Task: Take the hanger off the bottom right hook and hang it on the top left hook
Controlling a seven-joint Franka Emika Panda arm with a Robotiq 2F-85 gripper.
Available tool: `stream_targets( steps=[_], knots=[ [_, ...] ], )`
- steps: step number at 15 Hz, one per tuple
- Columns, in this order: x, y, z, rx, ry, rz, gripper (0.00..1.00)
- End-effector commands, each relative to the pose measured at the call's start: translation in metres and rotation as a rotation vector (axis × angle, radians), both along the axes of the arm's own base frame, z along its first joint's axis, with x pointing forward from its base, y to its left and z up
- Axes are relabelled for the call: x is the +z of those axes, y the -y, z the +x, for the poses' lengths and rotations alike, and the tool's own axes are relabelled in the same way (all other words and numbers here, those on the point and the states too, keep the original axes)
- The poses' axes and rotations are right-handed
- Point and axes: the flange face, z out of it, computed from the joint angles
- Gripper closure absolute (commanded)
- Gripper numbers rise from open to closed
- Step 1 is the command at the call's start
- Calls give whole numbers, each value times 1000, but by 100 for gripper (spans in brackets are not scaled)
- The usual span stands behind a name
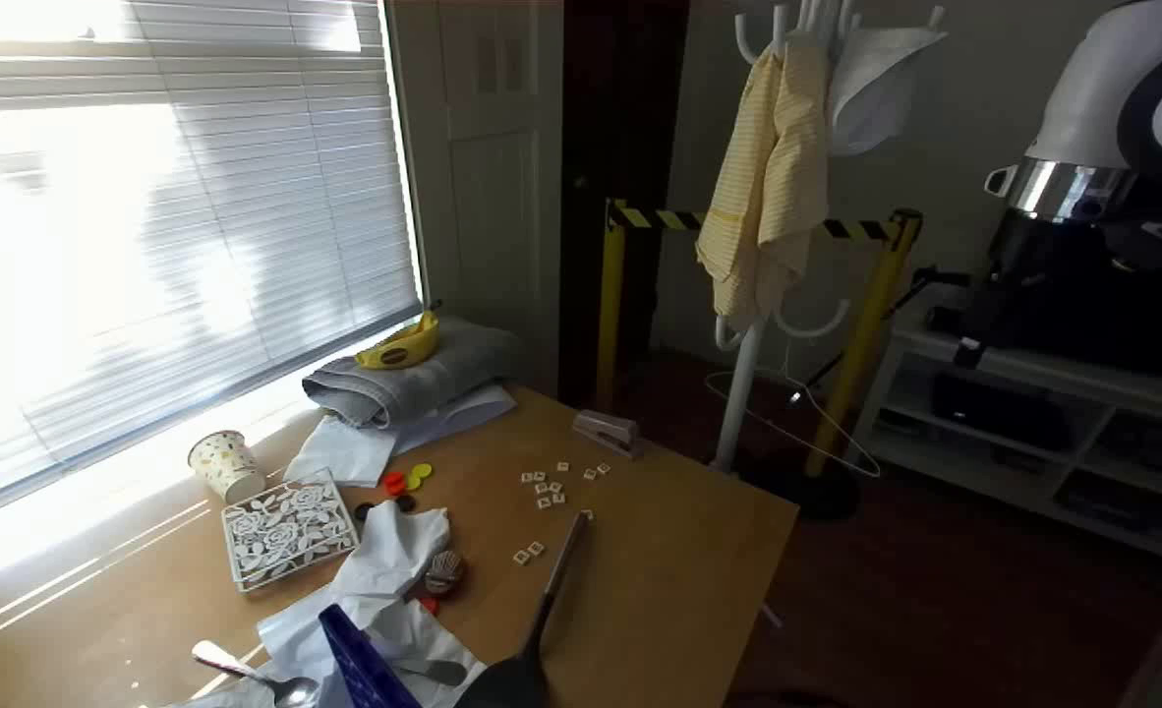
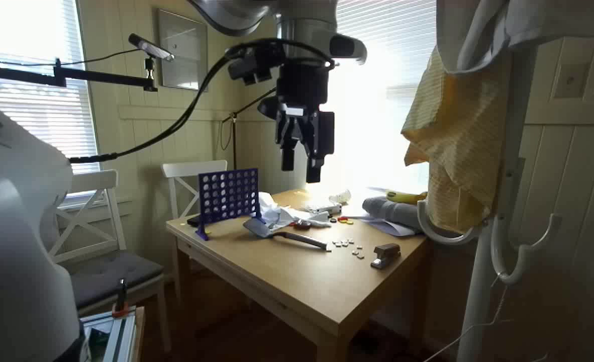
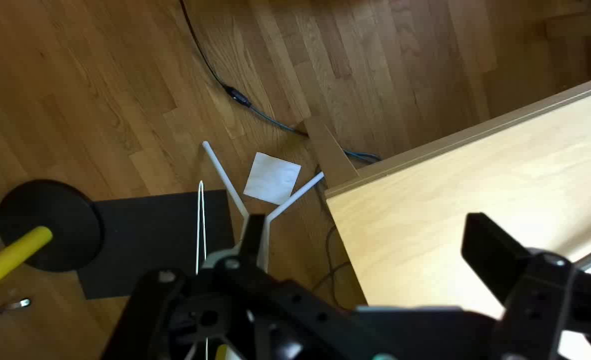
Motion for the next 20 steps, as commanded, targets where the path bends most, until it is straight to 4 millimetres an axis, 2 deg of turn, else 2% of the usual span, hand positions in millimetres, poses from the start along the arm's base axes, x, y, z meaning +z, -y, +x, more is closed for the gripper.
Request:
stream_targets(
  steps=[1,14,17,20],
  knots=[
    [1,0,0,0,-1,0,0],
    [1,0,0,0,-1,0,0],
    [12,25,9,-24,66,55,0],
    [9,62,27,-83,193,60,0]
  ],
)
